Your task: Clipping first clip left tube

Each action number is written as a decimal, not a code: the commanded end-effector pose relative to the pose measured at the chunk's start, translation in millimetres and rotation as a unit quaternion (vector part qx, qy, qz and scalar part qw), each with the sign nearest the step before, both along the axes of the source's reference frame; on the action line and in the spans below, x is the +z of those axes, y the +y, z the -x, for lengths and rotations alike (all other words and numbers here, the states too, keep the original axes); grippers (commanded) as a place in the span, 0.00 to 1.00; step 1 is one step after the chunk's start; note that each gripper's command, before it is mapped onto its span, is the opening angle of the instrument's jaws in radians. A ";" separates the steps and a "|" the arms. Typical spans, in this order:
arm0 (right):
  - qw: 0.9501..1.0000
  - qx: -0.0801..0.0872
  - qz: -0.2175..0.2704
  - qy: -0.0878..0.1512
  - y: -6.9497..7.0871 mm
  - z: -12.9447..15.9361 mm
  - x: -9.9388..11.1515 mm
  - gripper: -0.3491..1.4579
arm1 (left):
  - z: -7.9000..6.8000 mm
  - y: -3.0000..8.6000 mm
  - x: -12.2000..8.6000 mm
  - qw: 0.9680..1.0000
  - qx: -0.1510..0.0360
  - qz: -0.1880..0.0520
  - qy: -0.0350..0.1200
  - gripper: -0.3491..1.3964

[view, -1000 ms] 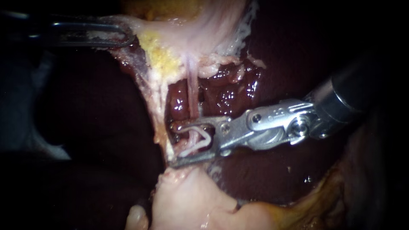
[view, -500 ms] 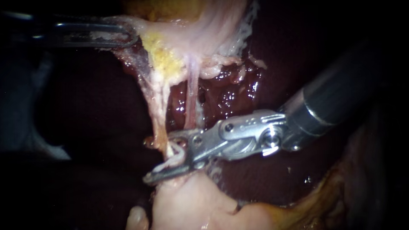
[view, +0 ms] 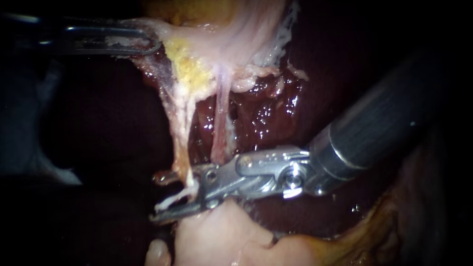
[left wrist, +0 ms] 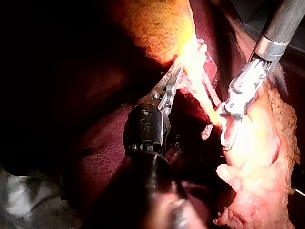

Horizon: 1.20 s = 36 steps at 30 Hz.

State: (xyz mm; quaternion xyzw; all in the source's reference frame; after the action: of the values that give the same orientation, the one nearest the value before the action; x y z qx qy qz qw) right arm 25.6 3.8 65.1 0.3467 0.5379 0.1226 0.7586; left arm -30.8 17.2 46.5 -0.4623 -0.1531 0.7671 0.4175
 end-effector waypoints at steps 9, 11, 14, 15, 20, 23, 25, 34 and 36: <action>1.000 0.006 -0.017 0.009 -0.2 -1.1 -3.3 0.43 | 0.0 0.0 0.0 1.000 0.000 0.000 0.000 0.00; 1.000 0.007 -0.022 0.010 -0.2 -1.2 -4.1 0.43 | 0.0 0.0 0.0 1.000 0.000 0.000 0.000 0.00; 1.000 0.008 -0.024 0.012 -0.1 -1.5 -5.0 0.42 | 0.0 0.0 0.1 1.000 0.000 0.000 0.000 0.00; 1.000 0.008 -0.024 0.012 -0.2 -1.6 -5.2 0.42 | 0.0 0.0 0.1 1.000 0.000 0.000 0.000 0.00; 0.999 0.013 -0.037 0.005 0.0 -1.4 -5.0 0.38 | -0.1 0.1 0.1 1.000 0.000 0.000 0.000 0.00; 0.999 0.019 -0.044 0.002 0.2 -0.9 -4.7 0.30 | -0.1 0.1 0.1 1.000 0.000 0.000 0.000 0.00; 0.999 0.020 -0.048 -0.002 0.4 -0.5 -4.5 0.22 | -0.1 0.1 0.1 1.000 0.000 0.000 0.000 0.00; 0.994 0.031 -0.100 -0.026 0.4 0.2 -4.2 0.00 | -0.1 0.1 0.2 1.000 0.000 0.000 0.000 0.00; 0.994 0.029 -0.100 -0.033 0.3 0.4 -4.0 0.00 | -0.1 0.1 0.2 1.000 0.000 0.000 0.000 0.00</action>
State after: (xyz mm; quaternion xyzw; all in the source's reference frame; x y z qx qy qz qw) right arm 25.1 4.2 61.2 0.4005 0.5042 0.2097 0.7358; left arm -30.8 17.3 46.7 -0.4626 -0.1534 0.7671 0.4171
